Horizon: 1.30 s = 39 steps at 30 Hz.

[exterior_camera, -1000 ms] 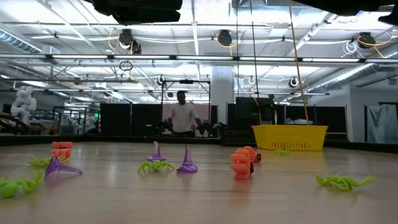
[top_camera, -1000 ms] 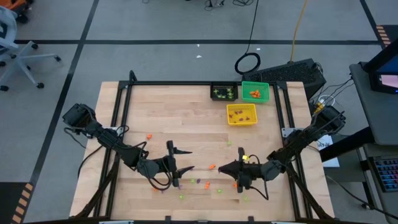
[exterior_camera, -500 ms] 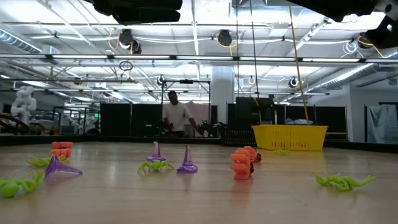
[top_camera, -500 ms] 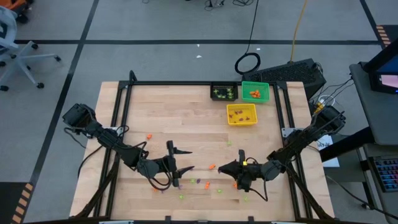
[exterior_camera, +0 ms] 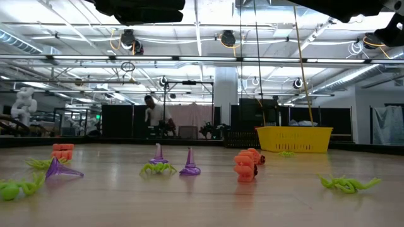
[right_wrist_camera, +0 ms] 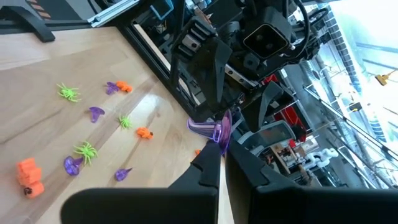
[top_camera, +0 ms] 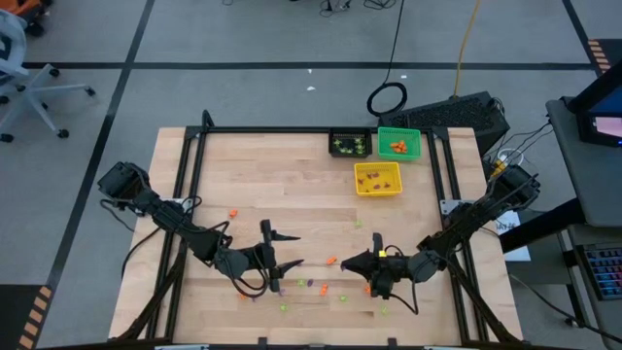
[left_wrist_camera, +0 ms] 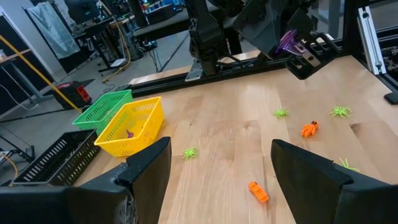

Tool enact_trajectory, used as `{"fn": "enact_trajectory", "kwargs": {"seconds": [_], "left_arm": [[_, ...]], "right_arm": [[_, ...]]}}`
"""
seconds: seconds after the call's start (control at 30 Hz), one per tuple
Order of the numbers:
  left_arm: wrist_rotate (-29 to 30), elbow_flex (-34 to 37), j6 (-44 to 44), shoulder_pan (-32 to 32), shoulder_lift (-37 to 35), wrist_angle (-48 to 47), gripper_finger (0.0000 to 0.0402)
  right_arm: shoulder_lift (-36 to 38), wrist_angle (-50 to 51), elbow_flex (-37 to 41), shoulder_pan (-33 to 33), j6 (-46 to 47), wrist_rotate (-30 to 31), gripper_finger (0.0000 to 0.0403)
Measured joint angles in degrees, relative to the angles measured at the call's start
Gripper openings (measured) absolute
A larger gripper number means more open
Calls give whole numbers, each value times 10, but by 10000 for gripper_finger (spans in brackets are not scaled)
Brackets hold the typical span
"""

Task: Sort Halloween decoration
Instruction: Put the violet witch hat toy into the yellow basket

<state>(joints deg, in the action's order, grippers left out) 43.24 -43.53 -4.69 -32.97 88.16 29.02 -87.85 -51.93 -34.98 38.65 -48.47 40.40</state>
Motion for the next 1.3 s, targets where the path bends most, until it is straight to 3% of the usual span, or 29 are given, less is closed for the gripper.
{"fn": "enact_trajectory", "kwargs": {"seconds": [0.33,0.6,0.73,1.0,1.3], "left_arm": [[0,0,0,0,0,0,274],[0,0,0,0,0,0,274],[0,0,1,0,0,0,274],[0,0,1,0,0,0,274],[0,0,1,0,0,0,274]], "right_arm": [[0,8,0,0,11,6,0],[0,12,0,-4,51,123,0],[0,13,0,-27,119,154,0],[37,68,0,-98,294,145,0],[169,348,0,-176,494,-10,0]]}}
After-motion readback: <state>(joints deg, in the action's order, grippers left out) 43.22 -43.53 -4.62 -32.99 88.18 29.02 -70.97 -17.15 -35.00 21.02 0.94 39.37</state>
